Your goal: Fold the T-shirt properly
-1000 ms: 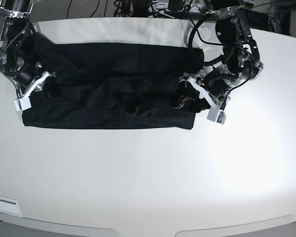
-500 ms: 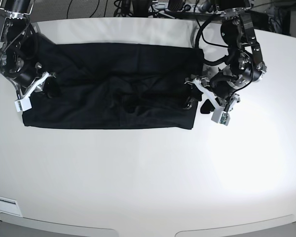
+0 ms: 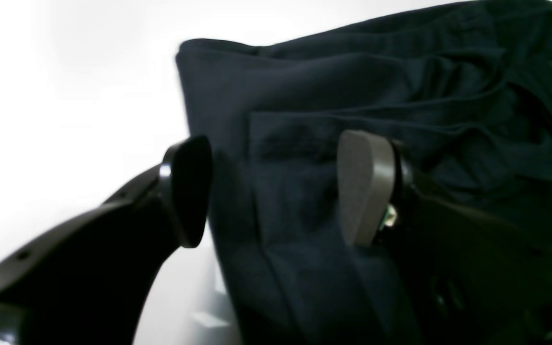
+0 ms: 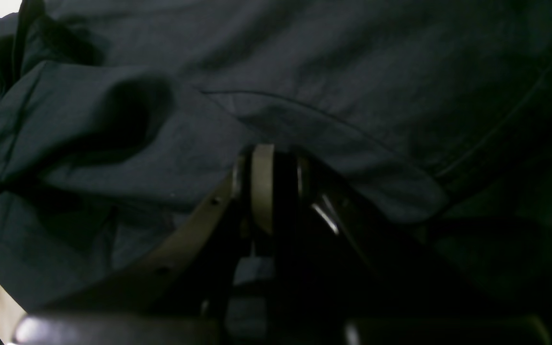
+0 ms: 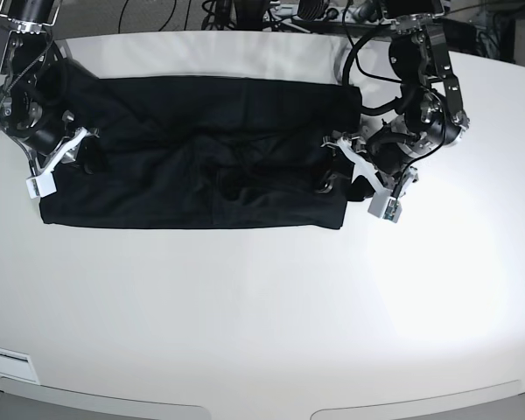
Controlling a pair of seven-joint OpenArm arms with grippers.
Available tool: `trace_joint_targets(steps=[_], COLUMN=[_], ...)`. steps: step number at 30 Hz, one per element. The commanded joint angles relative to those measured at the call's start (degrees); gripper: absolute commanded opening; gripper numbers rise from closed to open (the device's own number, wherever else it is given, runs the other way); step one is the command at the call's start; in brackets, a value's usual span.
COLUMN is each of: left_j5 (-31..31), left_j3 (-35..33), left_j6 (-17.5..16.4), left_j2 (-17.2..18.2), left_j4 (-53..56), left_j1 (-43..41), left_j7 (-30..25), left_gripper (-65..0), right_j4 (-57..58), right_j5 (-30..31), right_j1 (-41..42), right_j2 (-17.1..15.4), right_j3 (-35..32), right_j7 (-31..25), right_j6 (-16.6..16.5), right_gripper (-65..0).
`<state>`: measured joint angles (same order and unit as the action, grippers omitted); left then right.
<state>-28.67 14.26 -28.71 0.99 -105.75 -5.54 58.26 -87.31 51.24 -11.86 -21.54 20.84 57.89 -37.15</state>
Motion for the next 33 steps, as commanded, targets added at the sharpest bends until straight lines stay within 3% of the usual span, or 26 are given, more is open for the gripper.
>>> trace_joint_targets(steps=[1, 2, 5, 15, 17, 20, 21, 33], left_j5=[-1.1, -1.1, 0.0, 0.2, 1.1, 2.9, 3.6, 4.9], left_j3=[0.1, 0.1, 0.1, 0.1, 0.1, 0.1, 0.1, 0.1], left_j6=[-0.1, -0.1, -0.1, 0.1, 0.1, 0.1, 0.1, 0.1], left_j2=[0.1, 0.1, 0.1, 0.1, 0.1, 0.1, 0.1, 0.1], left_j4=[-1.1, -1.1, -1.1, -1.1, -1.1, -1.1, -1.1, 3.1], left_j1=[0.6, 0.6, 0.6, 0.7, 0.7, 0.7, 0.7, 0.7], left_j7=[-1.2, -1.2, -1.2, -1.2, -1.3, -1.8, -2.1, -3.0], left_gripper=[-28.1, -34.6, -63.0, -65.0, -55.2, -31.4, -26.5, -24.8], right_j4=[0.3, 0.3, 0.3, 0.3, 0.3, 0.3, 0.3, 0.3], right_j5=[-3.2, -3.2, -3.2, -3.2, -3.2, -3.2, -3.2, -3.0], right_j1=[-0.3, -0.3, -0.3, -0.3, -0.3, -0.3, -0.3, -0.3], right_j2=[-0.4, -0.4, -0.4, -0.4, -0.4, -0.4, -0.4, -0.4], right_j3=[-0.3, -0.3, -0.3, -0.3, -0.3, -0.3, -0.3, -0.3], right_j7=[3.7, 3.7, 3.8, 3.9, 3.9, 3.9, 3.9, 3.9], right_j6=[0.5, 0.5, 0.5, 0.5, 0.5, 0.5, 0.5, 0.5], right_gripper=[-55.6, -55.5, -55.5, -55.6, -55.5, -55.5, -55.5, -55.6])
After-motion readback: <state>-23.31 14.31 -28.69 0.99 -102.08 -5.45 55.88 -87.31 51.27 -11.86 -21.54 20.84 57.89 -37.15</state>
